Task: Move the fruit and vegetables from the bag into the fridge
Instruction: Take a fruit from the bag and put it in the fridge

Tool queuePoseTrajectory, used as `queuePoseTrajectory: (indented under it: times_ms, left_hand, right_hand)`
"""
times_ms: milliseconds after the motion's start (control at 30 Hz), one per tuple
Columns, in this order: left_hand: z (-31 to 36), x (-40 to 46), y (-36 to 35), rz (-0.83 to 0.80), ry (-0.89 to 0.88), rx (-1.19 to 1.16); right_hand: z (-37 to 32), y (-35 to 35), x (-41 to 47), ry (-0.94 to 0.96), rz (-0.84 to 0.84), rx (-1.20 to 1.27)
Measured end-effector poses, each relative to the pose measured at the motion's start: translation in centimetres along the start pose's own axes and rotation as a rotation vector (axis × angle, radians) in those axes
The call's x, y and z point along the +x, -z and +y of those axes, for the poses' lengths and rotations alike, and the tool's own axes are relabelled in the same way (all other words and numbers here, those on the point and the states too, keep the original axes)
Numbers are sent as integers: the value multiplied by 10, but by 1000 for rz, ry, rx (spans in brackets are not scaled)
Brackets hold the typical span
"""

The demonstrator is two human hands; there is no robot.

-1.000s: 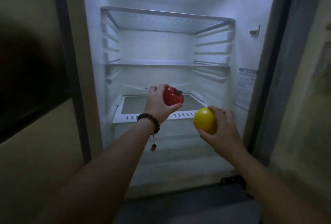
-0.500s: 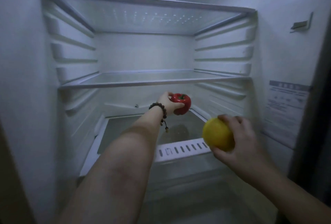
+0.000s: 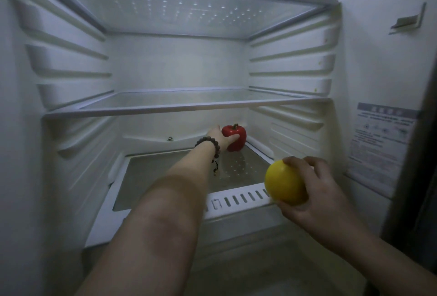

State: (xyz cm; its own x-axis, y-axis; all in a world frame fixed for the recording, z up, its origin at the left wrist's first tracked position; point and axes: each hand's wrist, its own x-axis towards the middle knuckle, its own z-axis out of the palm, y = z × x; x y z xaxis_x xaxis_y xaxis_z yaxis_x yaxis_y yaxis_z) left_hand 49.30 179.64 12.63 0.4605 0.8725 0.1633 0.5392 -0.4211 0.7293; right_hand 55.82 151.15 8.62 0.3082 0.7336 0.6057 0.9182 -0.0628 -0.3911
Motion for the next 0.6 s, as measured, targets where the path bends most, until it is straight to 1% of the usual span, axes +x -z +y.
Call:
queuePoseTrajectory:
  times_ms: [233,400,533,600]
  left_hand:
    - [-1,-45,24,40,-8,60]
    - [3,-106,35,83,-117,10]
    - [11,-165,40,141,-227,36]
    - [12,-193,41,188,-232,-55]
  right_hand:
    - [-21,10,-12,18,-26,-3]
    - [-33,13,-26,30,-18,-6]
    - [-42,11,-33,17,-34,29]
    - [-46,10,-34,8,-42,32]
